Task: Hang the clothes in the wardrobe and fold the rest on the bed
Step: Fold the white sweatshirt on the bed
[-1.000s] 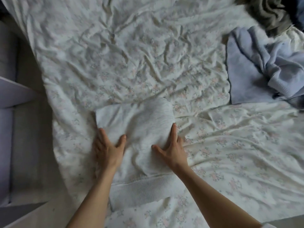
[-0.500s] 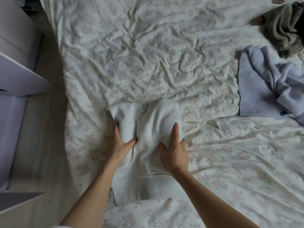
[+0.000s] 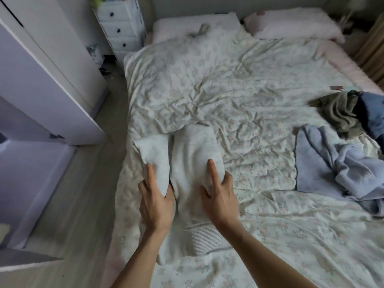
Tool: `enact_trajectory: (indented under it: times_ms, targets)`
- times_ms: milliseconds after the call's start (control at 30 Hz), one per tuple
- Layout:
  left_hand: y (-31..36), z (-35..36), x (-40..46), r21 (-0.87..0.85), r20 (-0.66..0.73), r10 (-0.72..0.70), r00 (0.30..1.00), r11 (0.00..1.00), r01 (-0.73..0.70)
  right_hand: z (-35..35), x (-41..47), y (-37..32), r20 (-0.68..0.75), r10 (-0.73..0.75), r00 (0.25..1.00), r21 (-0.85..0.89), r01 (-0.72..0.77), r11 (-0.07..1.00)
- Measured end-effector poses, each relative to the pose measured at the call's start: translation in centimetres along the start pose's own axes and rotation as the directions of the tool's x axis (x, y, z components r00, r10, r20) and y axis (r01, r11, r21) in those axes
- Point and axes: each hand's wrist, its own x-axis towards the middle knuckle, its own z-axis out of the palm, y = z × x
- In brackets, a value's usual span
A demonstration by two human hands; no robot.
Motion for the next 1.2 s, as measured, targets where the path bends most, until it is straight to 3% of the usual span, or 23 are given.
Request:
enact_trajectory:
  times_ms: [300, 600, 900, 1200]
  targets:
    - [2.4, -16.0, -3.5, -0.178, -0.242, -0.010, 0.970, 0.983, -0.034, -8.6, -4.2, -10.7, -0.123, -0.341, 0.932, 0.160, 0.358, 0.920]
    - [2.2, -35.9, -1.3, -0.090, -0.508, 0.132, 0.851, 0.975, -0.204, -14.3, -7.1, -28.6, -0.284, -0.531, 0.798, 0.253, 0.597, 0.761]
    - [-5.6, -55.6, 3.3, 0.091, -0.696, 0.300, 0.653, 0.938, -0.335, -9.1, -11.8, -49.5, -0.481, -0.540, 0.691, 0.355, 0.717, 0.600]
    - [-12.3, -64.7, 7.7, 0.181, -0.698, 0.330, 0.635, 0.940, -0.289, -3.6, -12.9, -60.8, -0.503, -0.563, 0.656, 0.370, 0.752, 0.546]
